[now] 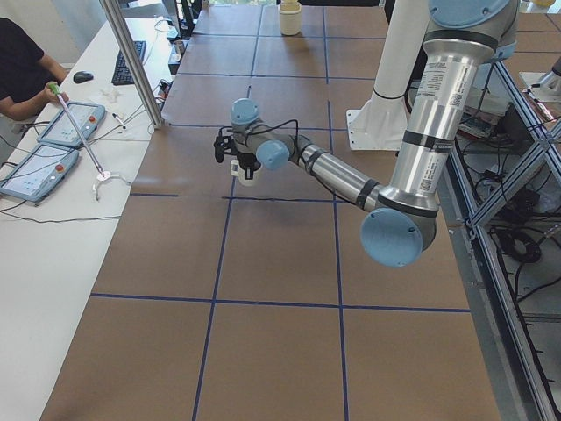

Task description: Left arm hands cup to right arm to dump lemon

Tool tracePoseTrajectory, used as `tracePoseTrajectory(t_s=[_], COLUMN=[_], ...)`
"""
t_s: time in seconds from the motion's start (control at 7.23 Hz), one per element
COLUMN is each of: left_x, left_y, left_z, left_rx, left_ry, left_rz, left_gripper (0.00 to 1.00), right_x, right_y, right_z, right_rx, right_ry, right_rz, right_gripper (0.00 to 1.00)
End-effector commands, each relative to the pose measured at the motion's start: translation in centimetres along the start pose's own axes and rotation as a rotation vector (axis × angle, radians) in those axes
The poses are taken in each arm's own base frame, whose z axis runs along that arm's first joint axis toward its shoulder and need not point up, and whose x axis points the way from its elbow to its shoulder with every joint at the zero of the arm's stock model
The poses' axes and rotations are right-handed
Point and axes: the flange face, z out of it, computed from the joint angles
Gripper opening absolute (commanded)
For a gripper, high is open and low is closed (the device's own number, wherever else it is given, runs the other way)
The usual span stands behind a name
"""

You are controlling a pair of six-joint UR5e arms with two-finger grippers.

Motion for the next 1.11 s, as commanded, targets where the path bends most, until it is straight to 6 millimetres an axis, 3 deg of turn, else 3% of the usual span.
tracePoseTrajectory(t_s=[0.0, 0.14, 0.42, 0.69, 0.83, 0.97], left_x=[11.3, 15.2, 20.4, 24.5, 26.6, 27.3], left_y=[1.0, 2.0, 1.7, 0.9, -0.3, -0.5], left_z=[-2.0, -1.4, -2.5, -3.7, -3.1, -3.2], left_rx=[-0.043, -0.035, -0.030, -0.041, -0.045, -0.048], left_ry=[0.001, -0.005, 0.004, -0.020, -0.032, -0.033], left_rz=[-0.070, -0.095, -0.160, -0.233, -0.309, -0.336], left_gripper=[0.00, 0.00, 0.00, 0.00, 0.00, 0.00], right_x=[-9.3, -12.3, -20.1, -28.3, -34.3, -38.7], right_y=[-3.8, -3.7, -2.5, -1.0, -1.1, -0.2], right_z=[2.7, 4.1, 5.0, 8.3, 8.8, 10.0], right_rx=[0.301, 0.344, 0.449, 0.566, 0.644, 0.715], right_ry=[0.062, 0.015, 0.019, 0.047, 0.010, 0.018], right_rz=[0.052, 0.102, 0.032, 0.009, -0.026, -0.045], right_gripper=[1.00, 1.00, 1.00, 1.00, 1.00, 1.00])
